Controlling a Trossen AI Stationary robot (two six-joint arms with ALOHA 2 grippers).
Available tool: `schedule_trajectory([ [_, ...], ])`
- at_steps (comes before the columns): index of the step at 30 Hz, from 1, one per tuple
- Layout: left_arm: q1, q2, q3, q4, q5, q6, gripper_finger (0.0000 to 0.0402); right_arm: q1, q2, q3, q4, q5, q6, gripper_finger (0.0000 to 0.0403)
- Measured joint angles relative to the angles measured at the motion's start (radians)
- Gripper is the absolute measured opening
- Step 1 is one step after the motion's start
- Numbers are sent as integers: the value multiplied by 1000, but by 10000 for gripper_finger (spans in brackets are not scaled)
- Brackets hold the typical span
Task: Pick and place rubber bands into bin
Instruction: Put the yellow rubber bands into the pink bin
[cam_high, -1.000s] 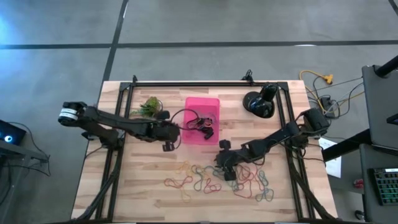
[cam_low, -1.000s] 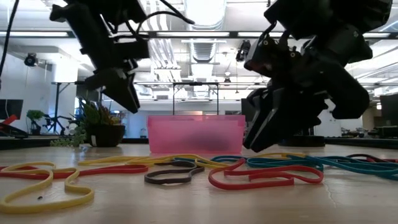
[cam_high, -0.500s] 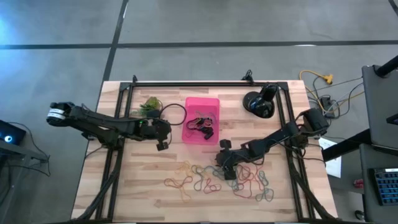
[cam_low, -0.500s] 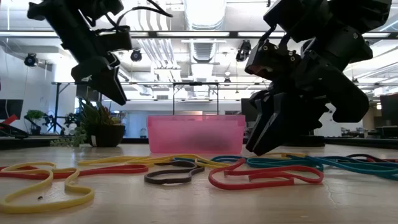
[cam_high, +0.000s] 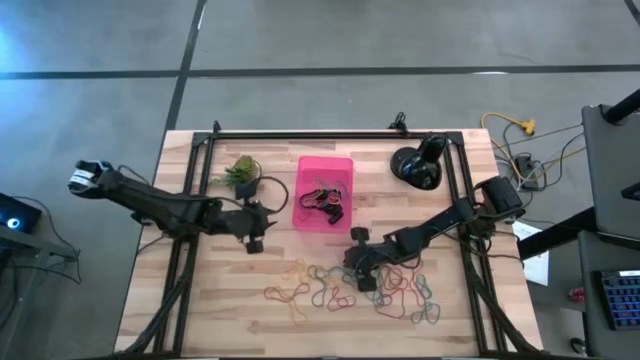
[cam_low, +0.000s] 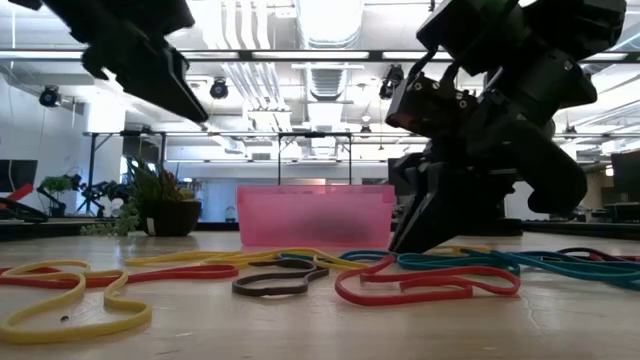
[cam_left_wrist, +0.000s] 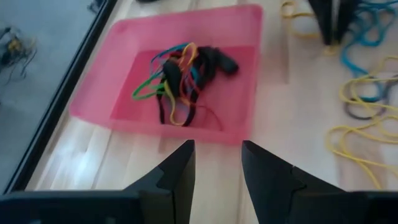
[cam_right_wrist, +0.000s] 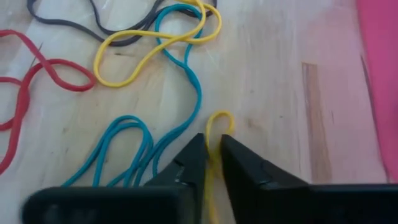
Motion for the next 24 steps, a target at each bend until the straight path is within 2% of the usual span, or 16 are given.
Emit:
schedule_trajectory([
  [2,-24,-8,0,6,-12,13,116,0,-6,0,-11,-1,-6,17],
  [6,-66,-17,0,9,-27,17,116,2,-26,-1,-20,4,-26,10],
  [18,-121,-30,-2,12,-68,29,116,25,-184,-8,-73,69,-113,8],
  [24,-122,-31,-16,31,-90,72,116,27,-260,-7,-69,143,-192,8],
])
